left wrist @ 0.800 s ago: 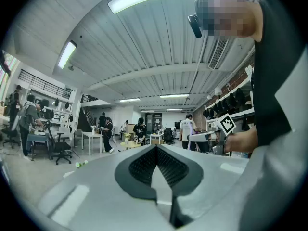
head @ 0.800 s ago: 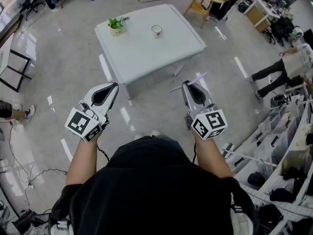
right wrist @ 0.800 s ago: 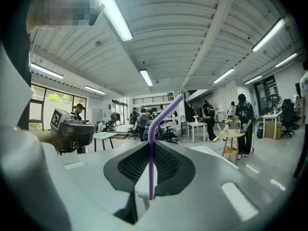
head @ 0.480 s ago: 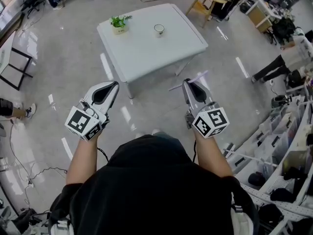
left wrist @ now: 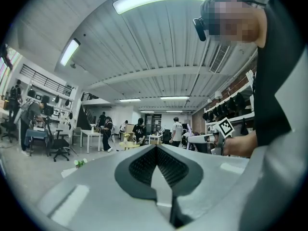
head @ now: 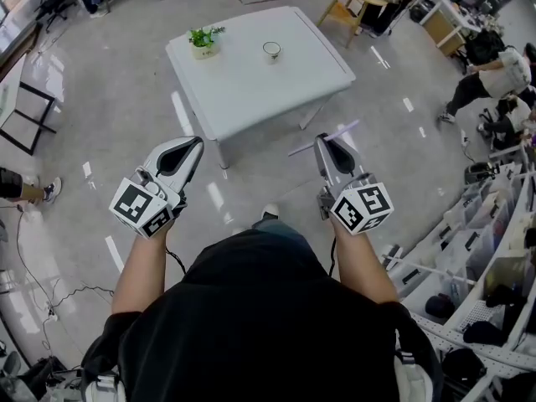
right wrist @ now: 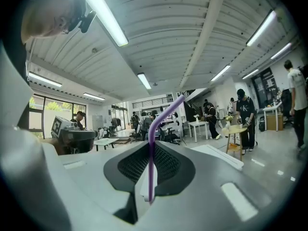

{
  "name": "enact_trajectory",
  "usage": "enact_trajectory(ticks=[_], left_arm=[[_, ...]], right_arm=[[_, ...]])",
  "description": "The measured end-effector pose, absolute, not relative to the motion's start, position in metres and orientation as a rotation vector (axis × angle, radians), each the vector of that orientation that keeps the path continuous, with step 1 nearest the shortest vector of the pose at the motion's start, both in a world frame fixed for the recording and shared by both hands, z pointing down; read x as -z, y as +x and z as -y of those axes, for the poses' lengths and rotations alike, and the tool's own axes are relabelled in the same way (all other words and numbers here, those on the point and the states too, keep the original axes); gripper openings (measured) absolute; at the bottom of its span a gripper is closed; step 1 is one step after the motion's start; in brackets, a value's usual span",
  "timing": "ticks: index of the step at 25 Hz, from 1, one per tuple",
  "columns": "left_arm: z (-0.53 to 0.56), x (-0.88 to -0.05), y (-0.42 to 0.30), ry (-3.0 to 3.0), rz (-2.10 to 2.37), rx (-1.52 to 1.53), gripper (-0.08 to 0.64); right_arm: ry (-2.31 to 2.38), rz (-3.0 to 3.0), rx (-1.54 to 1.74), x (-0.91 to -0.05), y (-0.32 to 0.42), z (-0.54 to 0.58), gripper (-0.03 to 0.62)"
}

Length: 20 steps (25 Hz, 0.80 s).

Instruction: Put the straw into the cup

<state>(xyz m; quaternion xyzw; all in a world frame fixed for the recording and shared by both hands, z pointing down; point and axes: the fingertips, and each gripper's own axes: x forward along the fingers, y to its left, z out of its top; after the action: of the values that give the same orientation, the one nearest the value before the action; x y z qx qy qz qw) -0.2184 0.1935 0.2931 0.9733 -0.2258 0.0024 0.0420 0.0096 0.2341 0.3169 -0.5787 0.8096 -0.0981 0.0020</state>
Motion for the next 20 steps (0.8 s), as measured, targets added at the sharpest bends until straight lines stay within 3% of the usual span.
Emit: enact_trajectory(ticks=[20], left_arm=[[-0.158, -0.313, -0.184, 2.944, 0.684, -0.072, 0.000]], right_arm=[[-1.830, -2.491, 0.371, -0.326, 0.061, -0.206, 0.052]])
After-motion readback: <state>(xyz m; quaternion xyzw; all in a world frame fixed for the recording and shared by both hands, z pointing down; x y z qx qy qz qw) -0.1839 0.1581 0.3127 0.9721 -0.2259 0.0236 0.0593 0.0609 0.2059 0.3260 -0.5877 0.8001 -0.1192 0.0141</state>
